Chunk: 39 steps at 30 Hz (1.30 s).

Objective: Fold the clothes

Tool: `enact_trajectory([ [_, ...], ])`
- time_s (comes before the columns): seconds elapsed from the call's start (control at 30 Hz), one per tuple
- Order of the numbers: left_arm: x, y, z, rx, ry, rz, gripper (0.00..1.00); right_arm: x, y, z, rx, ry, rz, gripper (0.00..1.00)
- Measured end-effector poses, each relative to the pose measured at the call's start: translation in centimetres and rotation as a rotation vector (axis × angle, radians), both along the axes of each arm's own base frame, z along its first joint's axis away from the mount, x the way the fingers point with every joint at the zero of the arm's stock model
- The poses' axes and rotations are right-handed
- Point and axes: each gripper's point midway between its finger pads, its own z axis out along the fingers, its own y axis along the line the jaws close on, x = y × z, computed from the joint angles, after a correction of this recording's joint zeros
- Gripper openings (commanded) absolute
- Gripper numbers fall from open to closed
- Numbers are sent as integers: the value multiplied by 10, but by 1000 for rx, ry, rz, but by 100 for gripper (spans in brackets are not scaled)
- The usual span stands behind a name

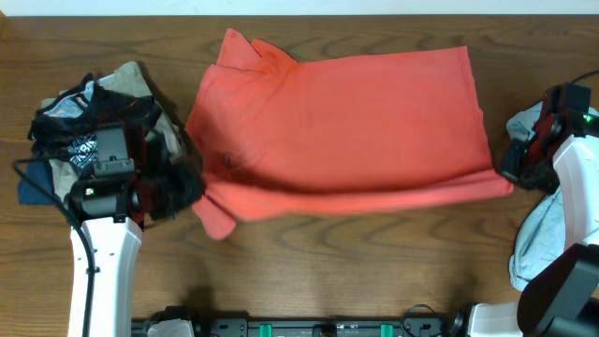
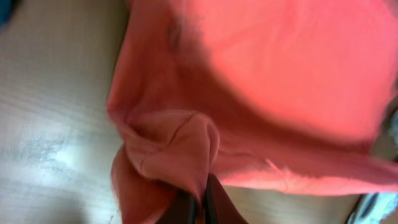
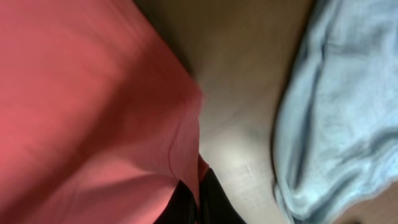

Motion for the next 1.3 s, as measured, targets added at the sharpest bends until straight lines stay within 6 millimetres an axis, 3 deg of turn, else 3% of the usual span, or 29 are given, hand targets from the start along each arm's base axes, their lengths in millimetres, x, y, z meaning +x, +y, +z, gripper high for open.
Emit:
enact_trajectory([
  [0.2,43,5,9,-47,-110,82,6,39,-1,7,13,-162,17,1],
  [0.4,69,5,-19,-70,-64,105,6,61,-2,-7,35,-203,30,1],
  [0.53,89,7,-39,-73,-58,110,6,77,-1,-28,44,-202,42,1],
  [0.57,94,8,-43,-73,-62,110,10,82,0,-33,50,-207,48,3],
  [0.6,99,8,-48,-73,-65,110,17,88,1,-38,58,-219,52,13],
  [0.63,104,9,-52,-76,-64,115,39,96,2,-41,68,-242,62,31],
  [0.7,107,8,-60,-85,-51,115,60,109,5,-47,88,-277,77,50],
  [0.8,100,4,-69,-107,0,106,64,114,12,-54,131,-288,97,48],
  [1.0,53,-6,-87,-122,198,53,64,96,23,-63,186,-207,120,28],
  [1.13,34,-4,-94,-91,273,36,64,76,20,-71,164,-119,108,29],
  [1.3,27,4,-104,-36,295,42,65,56,13,-90,107,-54,99,35],
])
